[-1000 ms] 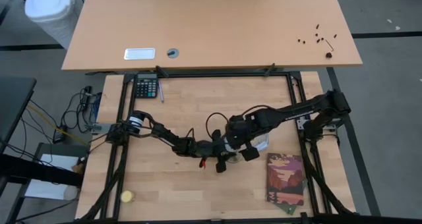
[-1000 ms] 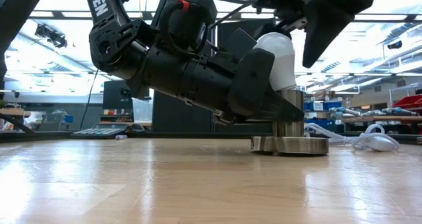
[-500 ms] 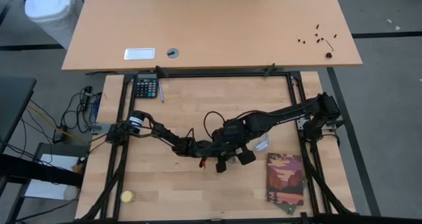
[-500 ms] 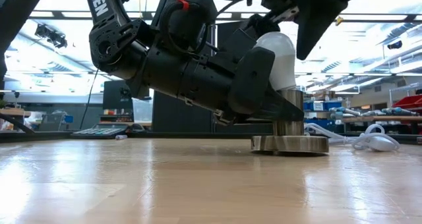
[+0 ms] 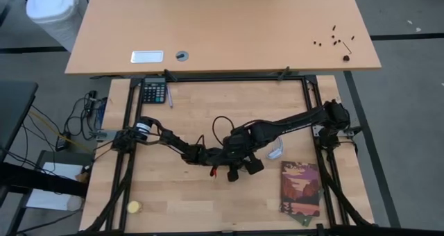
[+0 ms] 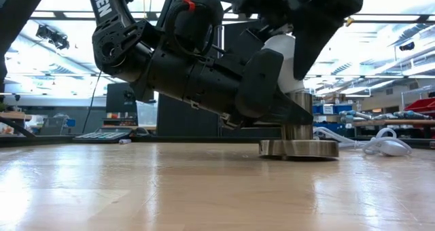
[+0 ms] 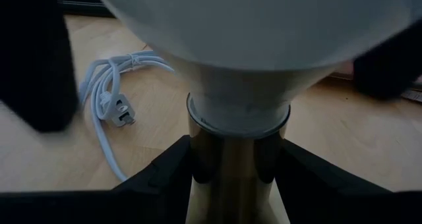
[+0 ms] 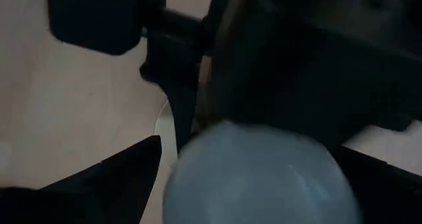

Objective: Screw lightbulb
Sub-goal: Insert the lightbulb into the lamp socket

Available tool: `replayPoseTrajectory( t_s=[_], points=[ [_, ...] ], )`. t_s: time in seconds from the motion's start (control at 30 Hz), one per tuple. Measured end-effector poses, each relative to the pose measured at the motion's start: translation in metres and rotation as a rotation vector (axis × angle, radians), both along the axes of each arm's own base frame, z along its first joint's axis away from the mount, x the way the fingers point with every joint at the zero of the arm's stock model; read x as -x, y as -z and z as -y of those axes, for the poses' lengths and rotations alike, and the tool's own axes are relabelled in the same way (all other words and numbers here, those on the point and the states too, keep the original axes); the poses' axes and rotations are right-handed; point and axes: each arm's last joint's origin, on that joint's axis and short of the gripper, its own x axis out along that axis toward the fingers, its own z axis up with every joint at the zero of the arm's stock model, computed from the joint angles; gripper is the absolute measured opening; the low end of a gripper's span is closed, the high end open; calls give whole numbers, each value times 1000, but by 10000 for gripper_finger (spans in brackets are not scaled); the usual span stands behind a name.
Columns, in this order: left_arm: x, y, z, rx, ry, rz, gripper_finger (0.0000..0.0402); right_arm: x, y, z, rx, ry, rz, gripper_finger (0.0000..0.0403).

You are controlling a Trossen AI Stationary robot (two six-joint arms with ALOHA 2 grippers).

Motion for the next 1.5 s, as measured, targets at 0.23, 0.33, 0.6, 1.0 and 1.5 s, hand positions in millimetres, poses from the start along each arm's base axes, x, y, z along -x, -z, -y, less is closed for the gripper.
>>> replayPoseTrajectory(
  t_s=[0.23, 0.33, 0.6, 1.0, 1.5],
  points=[
    [0, 0, 0, -2, -2, -4, 188, -3, 8, 0, 14, -12, -19, 377],
    [0, 0, 0, -2, -2, -3, 188, -4, 7, 0, 18, -21, -3, 354],
    [0, 0, 0, -1, 1, -2, 188, -4, 7, 0, 24, -26, 0, 270],
    [0, 0, 0, -1, 0, 0, 188, -4, -21, 2, 21, 22, -19, 277],
    [0, 0, 2, -5, 5, -3, 188, 13, -13, 5, 8, 59, -50, 277]
  ],
)
